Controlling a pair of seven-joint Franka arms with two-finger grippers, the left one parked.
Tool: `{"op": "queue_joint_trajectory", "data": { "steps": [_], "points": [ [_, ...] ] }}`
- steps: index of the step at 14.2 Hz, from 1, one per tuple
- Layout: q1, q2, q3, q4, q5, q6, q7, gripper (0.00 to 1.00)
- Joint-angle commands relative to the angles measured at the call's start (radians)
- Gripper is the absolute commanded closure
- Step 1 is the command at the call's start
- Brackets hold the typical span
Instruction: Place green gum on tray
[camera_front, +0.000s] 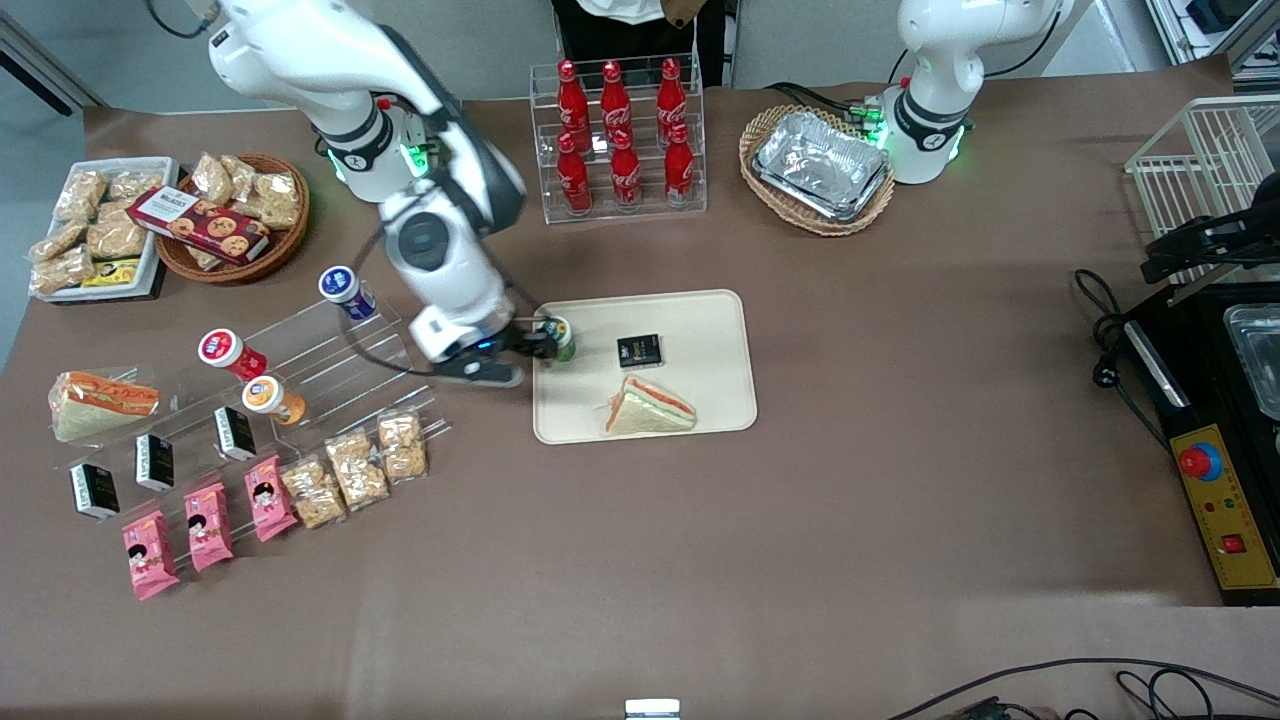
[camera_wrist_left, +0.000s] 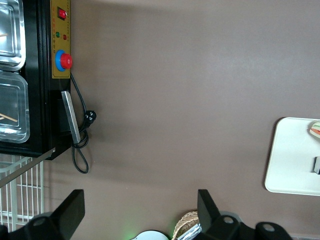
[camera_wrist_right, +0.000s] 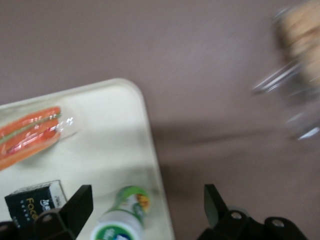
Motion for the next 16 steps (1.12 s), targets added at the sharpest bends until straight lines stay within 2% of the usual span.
{"op": "queue_joint_trajectory", "data": {
  "steps": [1, 3, 6, 10, 13, 16],
  "points": [
    [-0.158, -0.169, 0.004, 0.059, -0.005, -0.291, -0.177, 0.01],
    [-0.253, -0.224, -0.001, 0.113, -0.005, -0.417, -0.282, 0.01],
    [-0.404, -0.272, -0.001, 0.245, -0.005, -0.694, -0.420, 0.01],
    [-0.550, -0.269, -0.002, 0.412, -0.043, -0.862, -0.540, 0.01],
    [-0.581, -0.254, -0.002, 0.519, -0.110, -0.939, -0.550, 0.01],
    [-0.591, -0.218, -0.001, 0.621, -0.111, -1.000, -0.547, 0.01]
  ]
}}
